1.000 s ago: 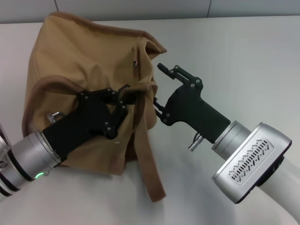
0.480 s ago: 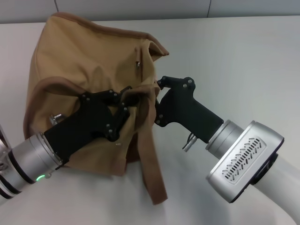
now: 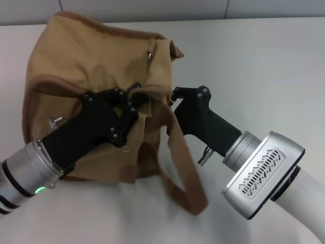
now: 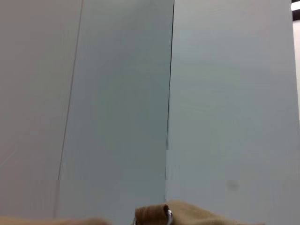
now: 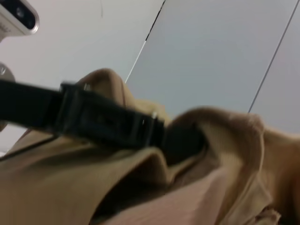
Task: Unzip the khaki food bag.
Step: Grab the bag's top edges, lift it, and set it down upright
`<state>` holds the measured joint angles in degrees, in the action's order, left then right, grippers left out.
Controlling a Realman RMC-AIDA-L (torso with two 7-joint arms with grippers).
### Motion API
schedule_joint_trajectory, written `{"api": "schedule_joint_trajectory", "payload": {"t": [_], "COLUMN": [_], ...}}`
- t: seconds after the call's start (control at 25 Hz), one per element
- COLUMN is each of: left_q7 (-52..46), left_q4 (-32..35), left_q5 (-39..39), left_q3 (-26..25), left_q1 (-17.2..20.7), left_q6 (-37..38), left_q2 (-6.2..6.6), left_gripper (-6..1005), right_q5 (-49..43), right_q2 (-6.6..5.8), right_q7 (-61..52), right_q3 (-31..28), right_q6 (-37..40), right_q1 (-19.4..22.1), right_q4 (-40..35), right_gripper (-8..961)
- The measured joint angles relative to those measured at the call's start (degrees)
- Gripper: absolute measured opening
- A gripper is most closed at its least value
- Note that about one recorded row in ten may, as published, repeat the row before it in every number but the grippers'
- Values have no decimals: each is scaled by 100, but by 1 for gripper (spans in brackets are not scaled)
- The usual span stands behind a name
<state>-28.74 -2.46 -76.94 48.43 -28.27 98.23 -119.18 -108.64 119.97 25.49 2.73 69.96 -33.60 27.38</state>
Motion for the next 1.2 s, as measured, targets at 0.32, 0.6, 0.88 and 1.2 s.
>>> {"api": "schedule_joint_trajectory", "payload": {"t": [0.32,0.6,0.88,1.2], "left_q7": [-5,-309,-708,-755], "left_q4": [-407,-436,-372,-344], "left_q5": [-2,14,28,-9], "left_q3": [-1295,-2431,-3063,-2992], "left_q1": [51,572,953,954], "left_q6": [565,1008,993,709], "left_q2": [0,0,27,40], "left_gripper": [86,86,87,87], "right_q5": [4,55,27,52], "right_q2": [1,1,0,-1], "right_q7": [0,-45,-363,-424], "right_q3": [-2,-5,21,-115], "right_q6": [-70,-119,-138,-89], "right_q1": [32,168,311,320], "right_q4": [-28,-259,-593,-581], "right_gripper": [26,41,57,75]}}
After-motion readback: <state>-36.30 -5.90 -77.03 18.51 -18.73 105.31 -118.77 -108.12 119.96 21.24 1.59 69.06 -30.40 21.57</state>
